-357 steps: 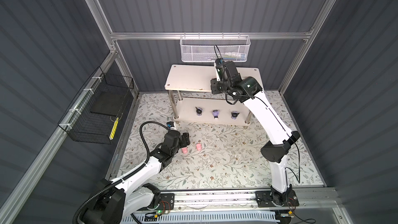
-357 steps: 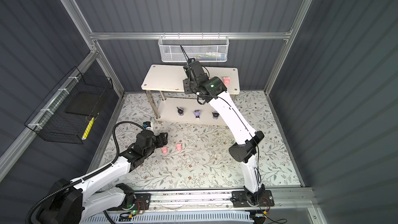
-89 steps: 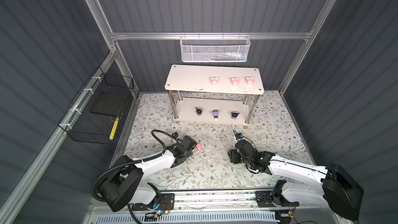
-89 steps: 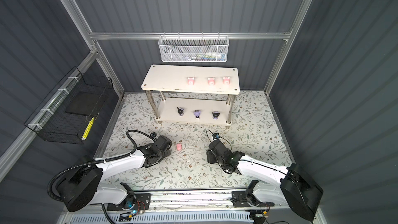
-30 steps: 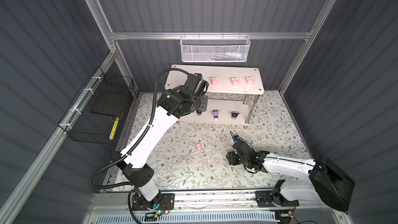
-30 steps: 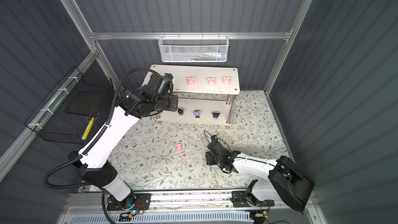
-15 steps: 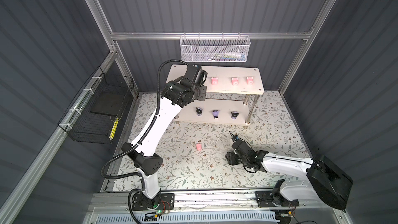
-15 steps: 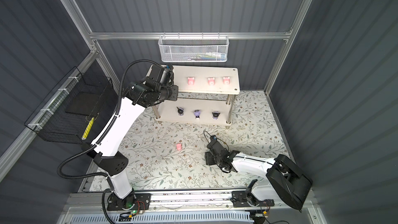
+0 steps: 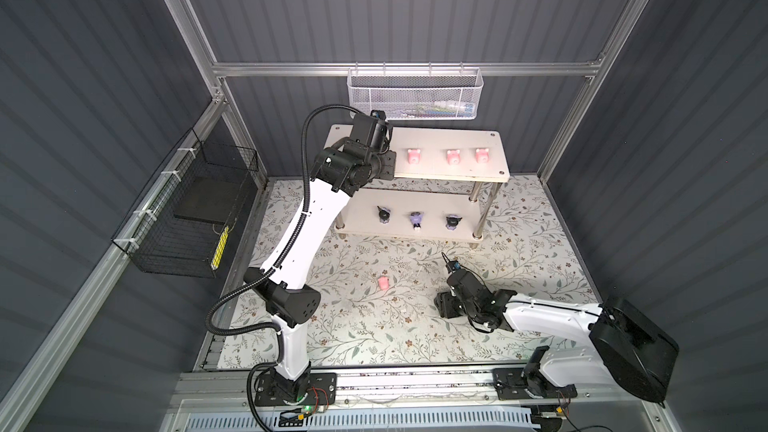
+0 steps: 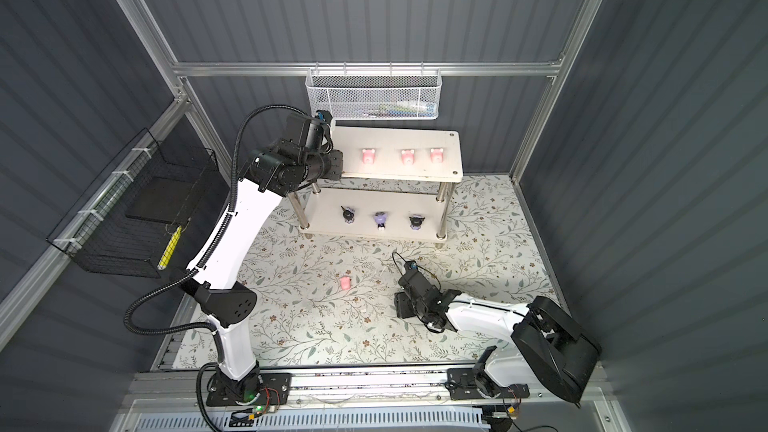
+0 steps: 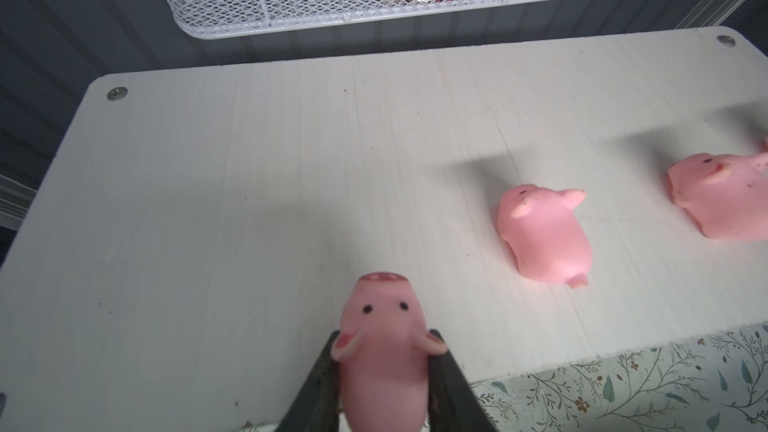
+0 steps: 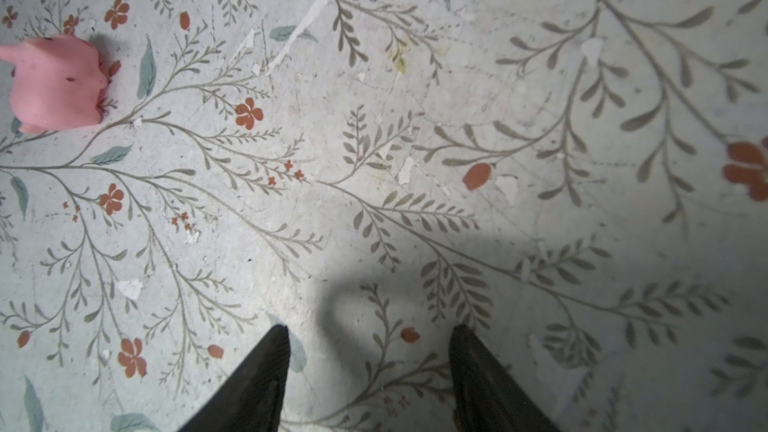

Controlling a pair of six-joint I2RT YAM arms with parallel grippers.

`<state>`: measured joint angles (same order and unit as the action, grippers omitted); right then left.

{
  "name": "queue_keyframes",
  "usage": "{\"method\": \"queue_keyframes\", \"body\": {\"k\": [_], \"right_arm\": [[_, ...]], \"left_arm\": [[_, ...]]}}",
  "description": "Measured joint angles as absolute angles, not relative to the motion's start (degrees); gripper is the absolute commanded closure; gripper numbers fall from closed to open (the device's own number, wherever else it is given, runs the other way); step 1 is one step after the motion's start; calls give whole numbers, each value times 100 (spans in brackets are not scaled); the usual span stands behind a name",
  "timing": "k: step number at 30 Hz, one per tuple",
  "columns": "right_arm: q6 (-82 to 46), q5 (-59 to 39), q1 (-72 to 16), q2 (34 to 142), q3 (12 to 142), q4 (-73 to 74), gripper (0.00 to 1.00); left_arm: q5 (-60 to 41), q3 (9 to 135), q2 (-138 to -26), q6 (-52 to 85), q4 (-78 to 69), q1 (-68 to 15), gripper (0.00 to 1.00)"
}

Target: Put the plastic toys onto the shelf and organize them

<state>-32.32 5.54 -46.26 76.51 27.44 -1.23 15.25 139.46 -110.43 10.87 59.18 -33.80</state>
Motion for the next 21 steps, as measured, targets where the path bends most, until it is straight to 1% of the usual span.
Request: {"method": "queue_keyframes", "body": {"k": [10, 21], "right_arm": [[-3227, 550, -4626, 7566, 2786, -191, 37], [-3079, 928, -4829, 6073, 2943, -567, 37]], "left_arm": [[1363, 13946, -11242, 1063, 5625, -3212, 67], [1181, 13990, -11306, 1063, 5559, -3087, 67]]}}
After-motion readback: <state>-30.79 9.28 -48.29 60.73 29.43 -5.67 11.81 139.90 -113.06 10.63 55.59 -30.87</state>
